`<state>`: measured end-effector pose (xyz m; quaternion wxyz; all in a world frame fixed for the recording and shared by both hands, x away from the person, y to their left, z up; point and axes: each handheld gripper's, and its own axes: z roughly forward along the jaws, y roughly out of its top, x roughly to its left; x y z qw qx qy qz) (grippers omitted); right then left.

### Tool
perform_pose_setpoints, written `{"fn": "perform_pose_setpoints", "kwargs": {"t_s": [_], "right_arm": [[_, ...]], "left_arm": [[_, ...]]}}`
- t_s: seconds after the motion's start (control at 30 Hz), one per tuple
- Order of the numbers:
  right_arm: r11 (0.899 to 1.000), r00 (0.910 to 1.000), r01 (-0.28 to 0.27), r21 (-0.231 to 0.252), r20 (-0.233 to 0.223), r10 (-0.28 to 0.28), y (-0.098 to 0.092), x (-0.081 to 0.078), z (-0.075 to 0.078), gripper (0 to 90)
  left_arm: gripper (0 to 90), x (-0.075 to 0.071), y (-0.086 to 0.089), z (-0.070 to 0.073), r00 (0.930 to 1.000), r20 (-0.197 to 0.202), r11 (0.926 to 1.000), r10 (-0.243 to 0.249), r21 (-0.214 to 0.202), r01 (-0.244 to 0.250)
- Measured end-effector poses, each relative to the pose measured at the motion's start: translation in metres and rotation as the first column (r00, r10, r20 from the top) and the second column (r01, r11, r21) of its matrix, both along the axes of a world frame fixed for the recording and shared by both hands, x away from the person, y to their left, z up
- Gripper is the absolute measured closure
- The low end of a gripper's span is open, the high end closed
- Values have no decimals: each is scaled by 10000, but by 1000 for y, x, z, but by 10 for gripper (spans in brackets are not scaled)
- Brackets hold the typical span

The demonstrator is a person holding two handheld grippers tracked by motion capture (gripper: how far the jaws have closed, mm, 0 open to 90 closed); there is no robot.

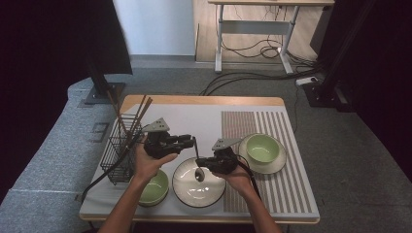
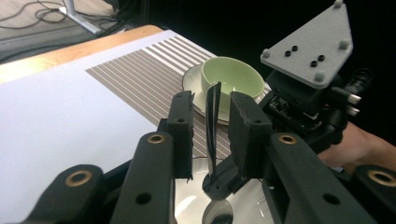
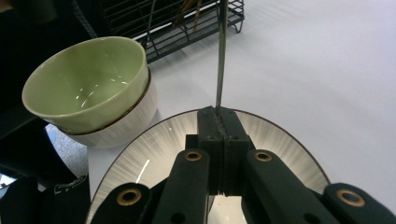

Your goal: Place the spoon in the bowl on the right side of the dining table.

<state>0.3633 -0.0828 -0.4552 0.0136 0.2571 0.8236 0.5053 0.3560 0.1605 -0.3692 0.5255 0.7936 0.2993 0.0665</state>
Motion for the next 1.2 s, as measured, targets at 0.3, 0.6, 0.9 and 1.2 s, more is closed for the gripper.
{"fn": "perform_pose_setpoints", "kwargs": {"t_s": [0.3,0.6,0.9,1.2], "right_arm": [[9994,9994,348,22,69,-349,-9,2,1,900],[9983,9982,578,13,143,-578,-20,4,3,900],[9947,9947,1018,140,161,-1020,-35,4,5,900],[9895,9897,1417,285,153,-1422,-51,5,7,900]], "left_arm": [[672,-9,20,3,9998,106,9998,185,-89,-184],[660,-20,32,0,9987,276,9990,437,-34,-437],[648,-28,41,-7,9986,251,9989,461,24,-462],[626,-31,45,-18,9985,117,9985,542,56,-543]]}}
